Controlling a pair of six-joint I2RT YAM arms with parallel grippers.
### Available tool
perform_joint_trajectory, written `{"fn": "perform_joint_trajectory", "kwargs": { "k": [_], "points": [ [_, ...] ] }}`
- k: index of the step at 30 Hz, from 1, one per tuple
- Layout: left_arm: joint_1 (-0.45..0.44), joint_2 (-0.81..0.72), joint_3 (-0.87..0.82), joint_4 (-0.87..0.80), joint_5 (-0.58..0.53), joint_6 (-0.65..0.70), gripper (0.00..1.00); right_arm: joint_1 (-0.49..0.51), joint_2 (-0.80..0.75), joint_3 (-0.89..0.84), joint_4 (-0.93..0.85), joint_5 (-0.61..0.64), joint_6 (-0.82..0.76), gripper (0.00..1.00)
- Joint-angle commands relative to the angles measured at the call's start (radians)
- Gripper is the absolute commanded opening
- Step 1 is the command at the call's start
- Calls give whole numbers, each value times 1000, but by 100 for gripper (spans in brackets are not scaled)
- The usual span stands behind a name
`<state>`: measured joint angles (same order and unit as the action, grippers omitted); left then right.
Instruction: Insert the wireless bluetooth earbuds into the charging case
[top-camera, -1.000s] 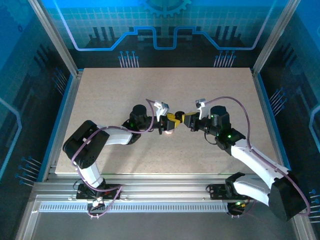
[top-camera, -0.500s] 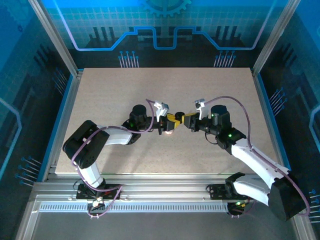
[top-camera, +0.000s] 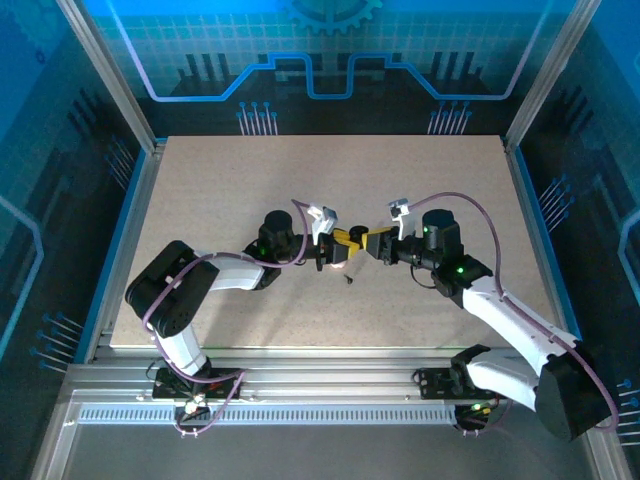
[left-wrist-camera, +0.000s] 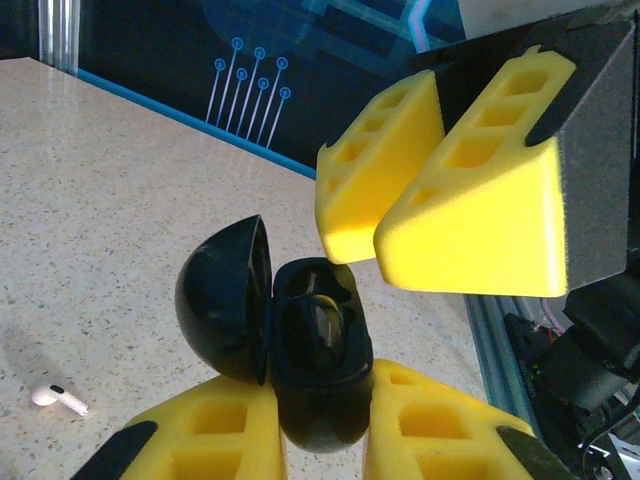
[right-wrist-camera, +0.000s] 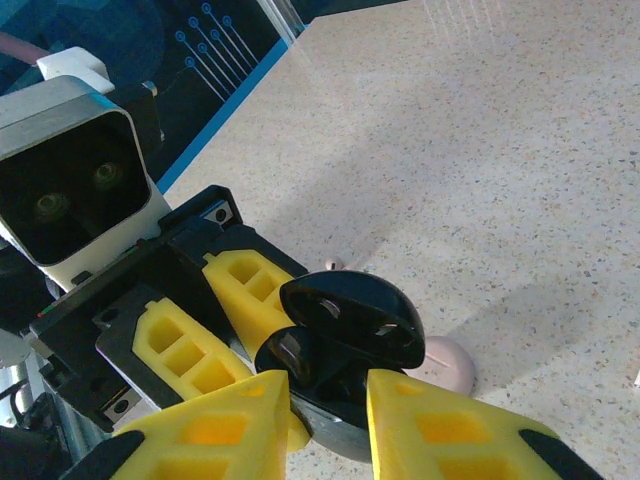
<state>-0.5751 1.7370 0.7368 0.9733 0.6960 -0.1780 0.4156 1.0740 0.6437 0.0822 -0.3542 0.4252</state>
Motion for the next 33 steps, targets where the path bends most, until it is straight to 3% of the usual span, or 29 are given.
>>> {"fn": "perform_joint_trajectory", "kwargs": {
  "k": [1, 9, 13, 20, 24, 28, 33],
  "points": [
    [3, -41, 19, 11, -55, 46, 16, -14, 6, 26, -127, 10, 22, 28],
    [18, -52, -3, -6, -167, 20, 16, -8, 27, 81, -301, 69, 14, 28],
    [38, -88, -36, -27, -247, -4, 16, 15, 75, 170, -489, 125, -57, 29],
    [60, -248, -153, -146, -378, 19, 16, 57, 279, 408, -796, 194, -294, 29],
    [60, -356, -219, -272, -426, 47, 16, 84, 418, 519, -867, 205, -421, 31],
    [58, -442, -356, -232, -479, 10, 16, 110, 546, 609, -885, 183, -528, 31],
    [59, -578, -417, -368, -553, 26, 16, 175, 706, 753, -958, 213, -659, 32]
  ]
}}
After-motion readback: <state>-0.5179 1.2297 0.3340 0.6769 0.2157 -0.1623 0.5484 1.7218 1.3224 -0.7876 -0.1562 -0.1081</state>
